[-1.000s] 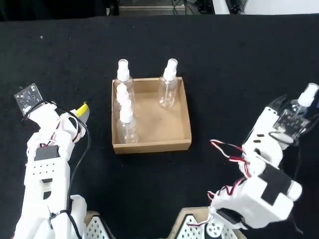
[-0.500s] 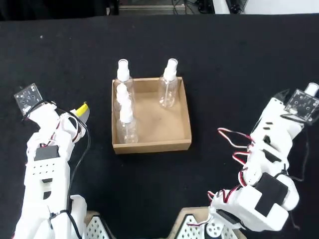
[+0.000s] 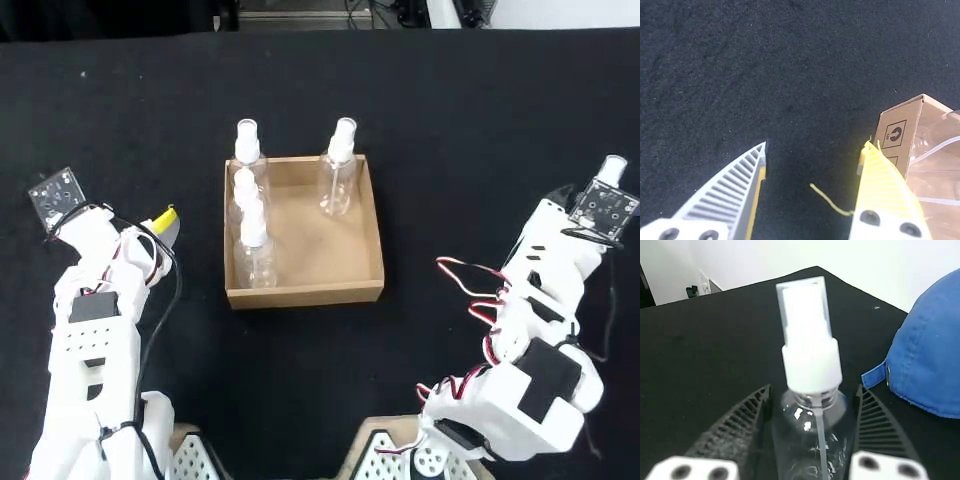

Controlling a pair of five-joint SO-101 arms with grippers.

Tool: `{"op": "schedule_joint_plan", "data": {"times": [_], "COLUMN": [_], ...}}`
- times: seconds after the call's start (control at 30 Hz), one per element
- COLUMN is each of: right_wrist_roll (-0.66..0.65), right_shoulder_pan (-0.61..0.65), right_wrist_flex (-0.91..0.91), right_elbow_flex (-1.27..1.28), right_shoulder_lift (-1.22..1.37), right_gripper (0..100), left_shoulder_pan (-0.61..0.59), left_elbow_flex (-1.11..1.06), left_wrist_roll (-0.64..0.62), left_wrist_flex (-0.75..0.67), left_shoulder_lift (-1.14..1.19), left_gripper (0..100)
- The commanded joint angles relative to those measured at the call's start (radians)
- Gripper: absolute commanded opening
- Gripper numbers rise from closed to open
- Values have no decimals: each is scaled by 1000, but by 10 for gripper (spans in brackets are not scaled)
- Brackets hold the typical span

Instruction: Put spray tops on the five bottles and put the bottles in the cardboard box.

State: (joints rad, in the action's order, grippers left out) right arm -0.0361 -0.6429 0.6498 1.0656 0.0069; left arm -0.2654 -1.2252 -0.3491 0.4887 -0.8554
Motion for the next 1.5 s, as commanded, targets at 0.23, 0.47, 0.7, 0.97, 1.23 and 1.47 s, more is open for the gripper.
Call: {"op": "schedule_joint_plan", "data": {"times": [0.23, 0.47, 0.7, 0.97, 1.23, 1.47], "right_wrist_roll": [-11, -11, -2, -2, 0, 133], "right_shoulder_pan": [-31, -41, -9, 160, 442, 686], "right_wrist_flex": [0, -9, -265, -795, -1203, -1307], "right_elbow_flex": [-15, -8, 47, 51, 44, 120], "right_shoulder_lift": [-7, -59, -395, -915, -1316, -1448], "right_gripper": [172, 77, 82, 79, 79, 78], "left_shoulder_pan": [-10, -10, -10, -10, -10, -10], "left_elbow_flex": [19, 19, 22, 21, 21, 21], "left_wrist_roll": [0, 0, 0, 0, 0, 0], "left_wrist_flex": [-18, -18, -18, -18, -18, -18], "left_shoulder_lift": [-28, -28, -28, -28, -28, -28], "left_gripper": [282, 282, 282, 282, 282, 282]}}
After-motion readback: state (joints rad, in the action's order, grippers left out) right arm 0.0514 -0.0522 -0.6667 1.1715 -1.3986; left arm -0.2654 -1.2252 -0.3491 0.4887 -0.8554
